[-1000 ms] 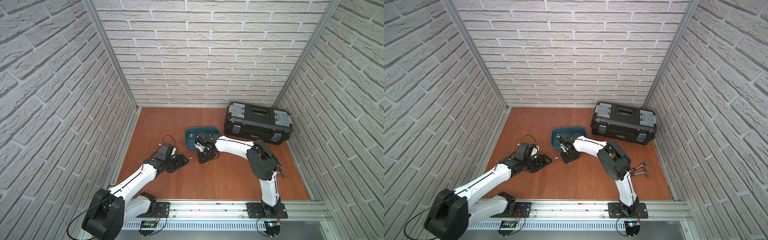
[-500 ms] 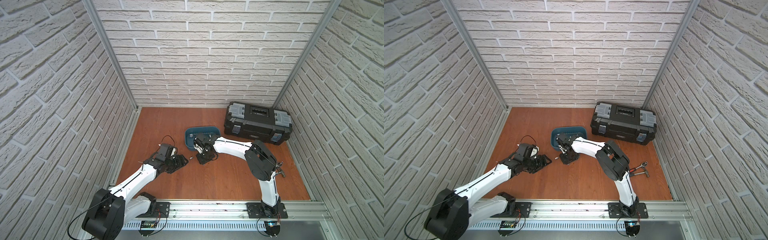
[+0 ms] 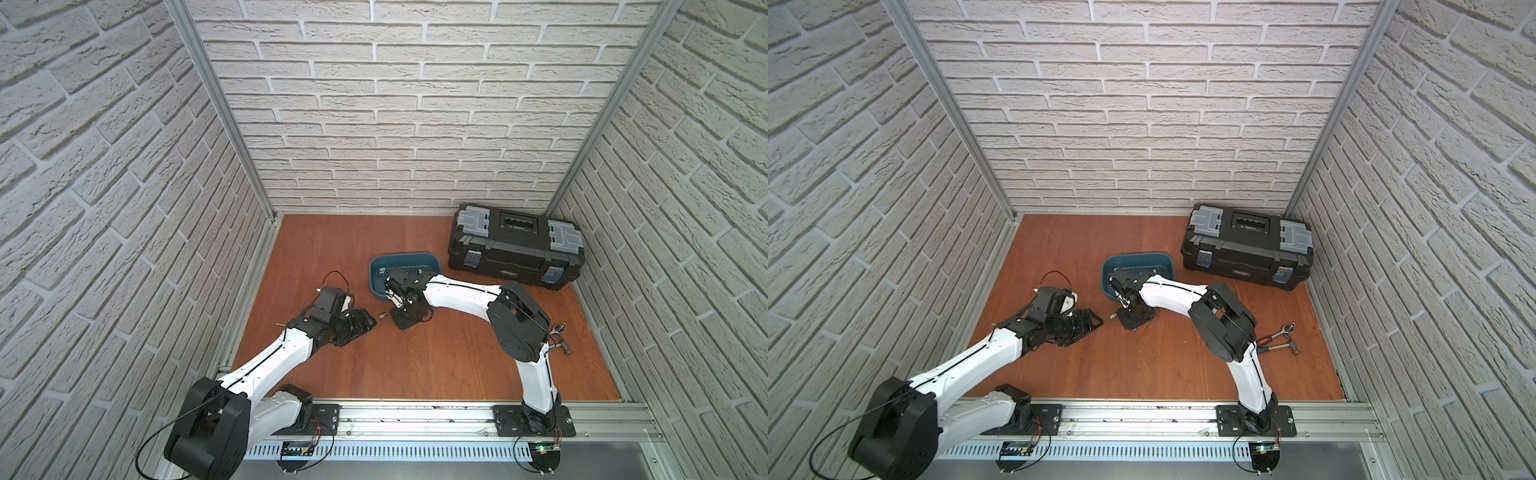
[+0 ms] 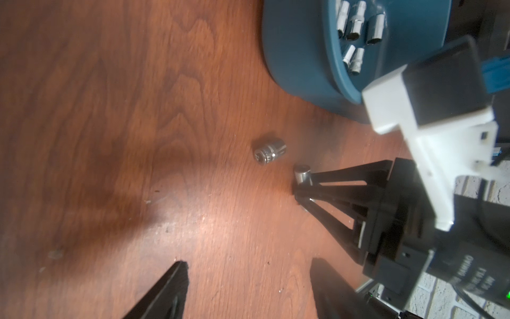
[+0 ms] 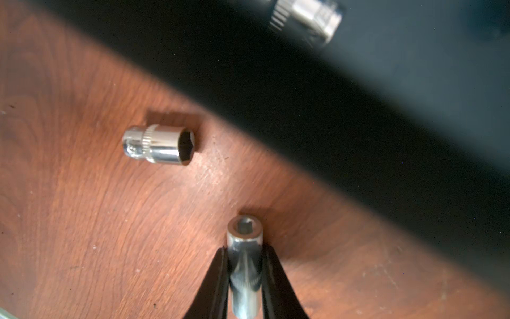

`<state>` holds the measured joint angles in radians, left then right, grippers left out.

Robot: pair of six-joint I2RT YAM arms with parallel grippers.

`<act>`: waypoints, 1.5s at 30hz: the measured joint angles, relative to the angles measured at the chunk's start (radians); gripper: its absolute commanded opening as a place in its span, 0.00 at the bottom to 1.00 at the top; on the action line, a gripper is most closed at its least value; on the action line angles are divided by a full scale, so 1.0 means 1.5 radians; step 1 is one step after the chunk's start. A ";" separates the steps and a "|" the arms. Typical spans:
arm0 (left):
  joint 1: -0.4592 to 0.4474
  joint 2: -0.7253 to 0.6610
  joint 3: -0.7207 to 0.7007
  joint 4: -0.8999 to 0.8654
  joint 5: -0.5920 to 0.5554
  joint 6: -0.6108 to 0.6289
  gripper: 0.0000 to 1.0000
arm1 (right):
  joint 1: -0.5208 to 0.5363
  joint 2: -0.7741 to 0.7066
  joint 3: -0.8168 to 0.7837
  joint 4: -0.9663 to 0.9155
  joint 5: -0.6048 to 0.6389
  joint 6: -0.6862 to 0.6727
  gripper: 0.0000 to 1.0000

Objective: Put the socket on the desktop into the storage box
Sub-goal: Pick up the socket head from the center of the board, then place the socket head in the storage box.

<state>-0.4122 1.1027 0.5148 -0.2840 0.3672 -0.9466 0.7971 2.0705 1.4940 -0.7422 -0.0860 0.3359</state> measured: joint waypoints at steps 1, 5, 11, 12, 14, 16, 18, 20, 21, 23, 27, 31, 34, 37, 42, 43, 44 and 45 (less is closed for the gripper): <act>0.000 0.000 0.000 0.000 0.000 0.000 0.74 | 0.000 0.000 0.000 0.000 0.000 0.000 0.20; 0.001 0.000 0.000 0.000 0.001 0.000 0.75 | 0.001 0.000 0.000 -0.001 0.002 0.000 0.18; 0.001 0.000 -0.001 0.001 0.001 0.000 0.75 | 0.001 0.000 0.001 -0.001 0.002 0.000 0.17; 0.001 0.000 -0.001 0.001 0.001 0.000 0.75 | 0.001 0.000 0.001 -0.001 0.002 0.000 0.17; 0.002 0.000 -0.001 0.001 0.001 0.000 0.75 | 0.002 0.000 0.001 -0.001 0.002 0.001 0.17; 0.002 0.001 -0.001 0.002 0.001 0.000 0.75 | 0.002 0.000 0.001 -0.001 0.002 0.004 0.17; 0.002 0.004 -0.001 0.006 0.001 0.000 0.75 | 0.002 -0.001 0.000 -0.001 0.001 0.006 0.17; 0.002 0.011 -0.001 0.011 0.001 0.000 0.75 | 0.002 -0.003 -0.004 0.002 -0.001 0.010 0.17; 0.002 0.014 -0.001 0.013 0.001 0.000 0.74 | 0.002 -0.005 -0.006 0.002 -0.002 0.012 0.16; 0.002 0.022 0.000 0.015 0.001 0.001 0.75 | 0.002 -0.010 -0.011 0.003 -0.003 0.016 0.17; 0.002 0.039 0.005 0.017 0.001 0.002 0.75 | 0.002 -0.024 -0.018 0.006 -0.006 0.019 0.16; 0.002 0.060 0.019 0.020 0.001 0.005 0.75 | 0.001 -0.055 -0.028 0.003 -0.011 0.024 0.16; 0.002 0.071 0.033 0.024 0.002 0.006 0.75 | -0.004 -0.081 -0.031 0.004 -0.015 0.029 0.16; 0.002 0.082 0.046 0.032 0.002 0.007 0.74 | -0.008 -0.101 -0.031 0.004 -0.018 0.032 0.16; 0.002 0.104 0.063 0.047 0.001 0.007 0.75 | -0.021 -0.122 -0.031 0.004 -0.022 0.033 0.16; 0.002 0.109 0.068 0.048 0.001 0.007 0.75 | -0.024 -0.124 -0.031 0.003 -0.023 0.033 0.17; 0.002 0.115 0.072 0.051 0.001 0.007 0.75 | -0.028 -0.125 -0.031 0.004 -0.024 0.033 0.16; 0.002 0.119 0.078 0.052 0.001 0.007 0.74 | -0.032 -0.126 -0.031 0.004 -0.026 0.033 0.16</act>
<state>-0.4095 1.2816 0.6312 -0.2062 0.3687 -0.9363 0.7498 1.8812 1.4483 -0.7368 -0.1249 0.3859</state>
